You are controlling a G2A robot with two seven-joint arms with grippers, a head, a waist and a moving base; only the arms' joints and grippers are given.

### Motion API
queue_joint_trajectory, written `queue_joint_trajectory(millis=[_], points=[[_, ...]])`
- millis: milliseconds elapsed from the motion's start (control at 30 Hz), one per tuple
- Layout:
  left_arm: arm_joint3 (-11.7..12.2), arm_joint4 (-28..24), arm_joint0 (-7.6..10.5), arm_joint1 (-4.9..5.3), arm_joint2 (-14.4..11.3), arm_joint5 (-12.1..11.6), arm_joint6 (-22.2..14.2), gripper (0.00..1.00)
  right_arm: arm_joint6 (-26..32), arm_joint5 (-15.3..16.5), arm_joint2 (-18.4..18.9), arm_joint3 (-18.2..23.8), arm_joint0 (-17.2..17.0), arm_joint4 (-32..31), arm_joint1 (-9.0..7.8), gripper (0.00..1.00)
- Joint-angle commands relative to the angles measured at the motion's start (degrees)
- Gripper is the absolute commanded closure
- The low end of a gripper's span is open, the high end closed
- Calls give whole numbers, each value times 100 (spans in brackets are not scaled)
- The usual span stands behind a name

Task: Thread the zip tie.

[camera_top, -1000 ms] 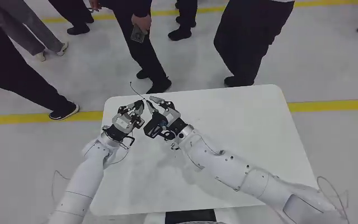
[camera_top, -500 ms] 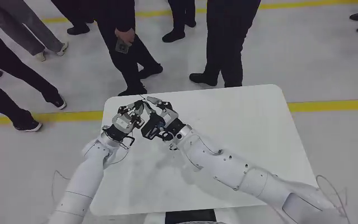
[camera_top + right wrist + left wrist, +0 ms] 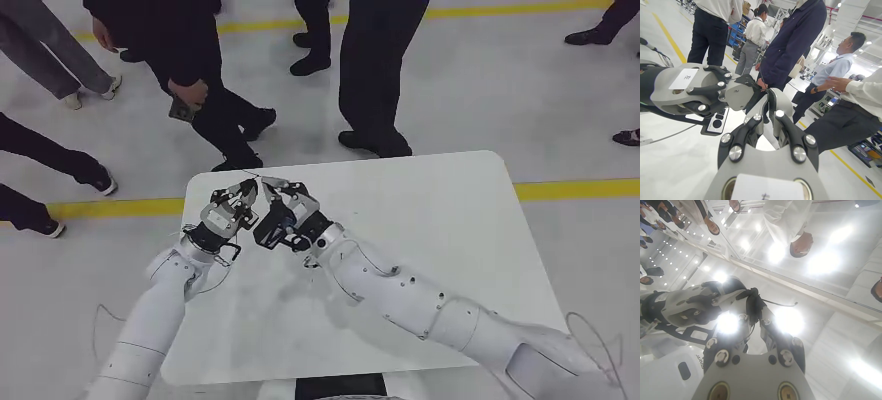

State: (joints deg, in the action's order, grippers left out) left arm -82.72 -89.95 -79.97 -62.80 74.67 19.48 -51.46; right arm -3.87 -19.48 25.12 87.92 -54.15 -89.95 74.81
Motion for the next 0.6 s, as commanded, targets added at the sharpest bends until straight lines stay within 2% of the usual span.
queue_joint_trajectory(millis=[0, 300, 567], points=[[0, 0, 0, 0, 0, 0, 0, 100, 16, 0, 3, -1, 6, 0, -16, 100], [0, 0, 0, 0, 0, 0, 0, 100, 135, 0, 168, 74, -140, 0, -148, 100], [0, 0, 0, 0, 0, 0, 0, 100, 231, 0, 290, 233, -314, 0, -379, 100]])
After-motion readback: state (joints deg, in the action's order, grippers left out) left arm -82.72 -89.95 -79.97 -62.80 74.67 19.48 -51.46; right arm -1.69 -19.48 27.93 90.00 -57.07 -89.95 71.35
